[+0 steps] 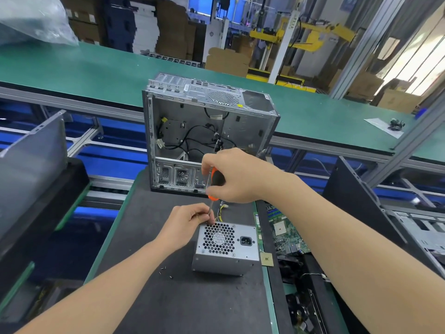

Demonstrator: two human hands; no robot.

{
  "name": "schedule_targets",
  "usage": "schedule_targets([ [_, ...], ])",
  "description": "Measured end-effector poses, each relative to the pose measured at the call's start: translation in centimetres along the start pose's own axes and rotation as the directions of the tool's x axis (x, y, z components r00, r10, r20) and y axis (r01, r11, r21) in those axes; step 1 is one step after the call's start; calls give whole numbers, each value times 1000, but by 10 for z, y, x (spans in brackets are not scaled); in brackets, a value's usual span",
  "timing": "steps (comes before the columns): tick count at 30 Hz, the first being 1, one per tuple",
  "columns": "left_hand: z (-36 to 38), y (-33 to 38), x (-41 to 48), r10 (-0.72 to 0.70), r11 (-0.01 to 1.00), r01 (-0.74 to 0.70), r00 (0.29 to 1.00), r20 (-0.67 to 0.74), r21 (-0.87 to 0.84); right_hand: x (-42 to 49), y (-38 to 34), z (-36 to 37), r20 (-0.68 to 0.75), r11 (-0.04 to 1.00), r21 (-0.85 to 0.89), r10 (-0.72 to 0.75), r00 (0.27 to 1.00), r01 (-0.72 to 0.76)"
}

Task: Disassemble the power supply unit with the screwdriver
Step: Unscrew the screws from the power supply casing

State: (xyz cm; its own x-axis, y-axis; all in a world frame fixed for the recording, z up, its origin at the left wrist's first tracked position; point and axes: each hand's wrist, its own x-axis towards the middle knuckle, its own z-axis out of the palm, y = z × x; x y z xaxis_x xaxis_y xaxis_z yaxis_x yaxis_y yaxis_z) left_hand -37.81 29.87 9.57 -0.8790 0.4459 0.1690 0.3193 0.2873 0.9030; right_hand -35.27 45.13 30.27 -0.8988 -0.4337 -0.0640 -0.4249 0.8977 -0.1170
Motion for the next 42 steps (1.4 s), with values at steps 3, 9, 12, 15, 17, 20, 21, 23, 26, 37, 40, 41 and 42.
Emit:
schedule_targets([
  [3,1,0,0,10,1000,-10,1000,-7,14,0,-7,8,-264,960,-181,160,951,-212],
  [9,0,-3,-1,11,1000,-12,1000,18,15,14,-14,4,-180,924,-87,352,918,-372],
  [12,-1,-4,-4,7,999,-6,1000,23,-40,16,-7,2,-71,952,-11,305,950,-307],
  [15,0,-5,-5,4,998,-3,1000,10,-67,13,-1,-4,-5,985,-4,171,985,-171],
  [17,0,-5,-5,10,998,-9,1000,14,-59,10,1,-6,27,997,28,77,997,-77],
  [20,0,-3,-5,13,998,-13,1000,5,-56,12,-1,-3,34,997,82,14,999,-17],
  [21,0,-3,-5,18,999,-19,1000,-3,-50,12,-2,-2,30,997,83,9,1000,-12],
  [23,2,-3,-4,25,999,-26,999,-19,-24,12,-4,-1,17,998,67,4,1000,-5],
  [26,3,-3,-3,16,1000,-17,1000,-27,-24,10,-8,0,-78,997,9,72,994,-71],
  [37,-3,-7,-3,8,998,-7,1000,27,-55,23,-12,-4,-54,968,-56,240,969,-243],
  [40,-3,-8,-3,5,998,-3,1000,31,-64,19,-7,-12,31,989,-60,138,990,-136],
  [41,-3,-7,-3,5,998,-3,1000,29,-60,18,-5,-14,63,995,-43,95,994,-92],
  [42,-3,-8,-3,5,998,-3,1000,26,-58,17,-5,-15,92,998,-22,52,994,-50],
])
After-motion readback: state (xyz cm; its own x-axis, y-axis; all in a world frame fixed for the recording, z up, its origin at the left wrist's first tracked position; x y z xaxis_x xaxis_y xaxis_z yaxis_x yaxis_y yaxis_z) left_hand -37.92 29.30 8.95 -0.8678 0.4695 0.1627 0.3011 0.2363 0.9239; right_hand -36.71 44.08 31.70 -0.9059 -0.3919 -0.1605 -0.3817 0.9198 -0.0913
